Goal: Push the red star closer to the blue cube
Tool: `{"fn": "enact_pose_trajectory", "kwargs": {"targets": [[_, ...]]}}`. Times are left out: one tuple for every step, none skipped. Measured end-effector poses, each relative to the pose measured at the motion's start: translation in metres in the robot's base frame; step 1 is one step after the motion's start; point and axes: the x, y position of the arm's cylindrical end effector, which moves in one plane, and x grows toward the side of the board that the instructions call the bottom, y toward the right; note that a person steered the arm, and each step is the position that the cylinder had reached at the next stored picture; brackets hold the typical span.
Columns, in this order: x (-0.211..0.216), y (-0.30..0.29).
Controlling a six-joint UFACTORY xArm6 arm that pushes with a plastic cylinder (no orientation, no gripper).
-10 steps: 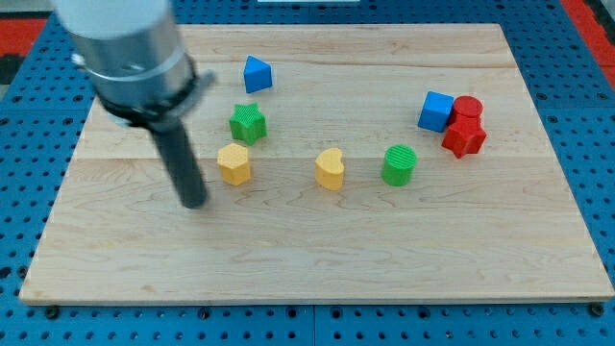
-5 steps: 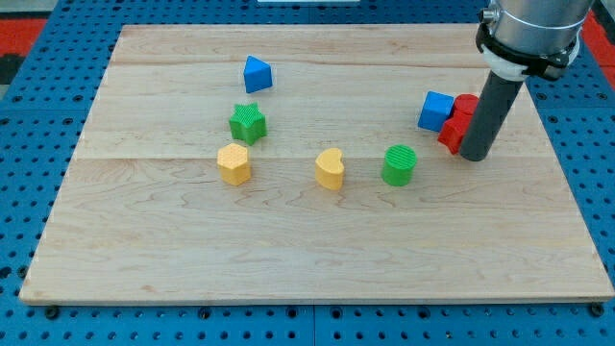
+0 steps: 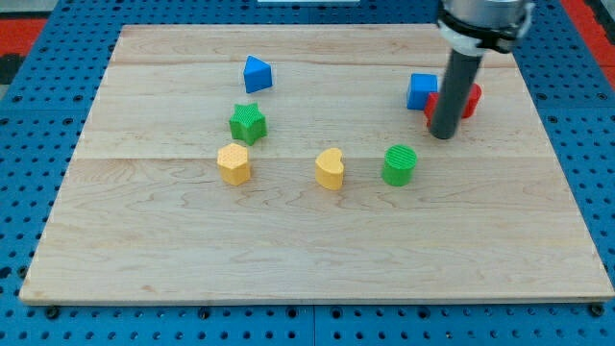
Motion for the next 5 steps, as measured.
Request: {"fn": "enact_pose_trajectory", "kwargs": {"targets": [[-0.001, 0.021], [-0.044, 0.021], [-0.047, -0.011], [-0.046, -0.042], [-0.088, -0.025]]}}
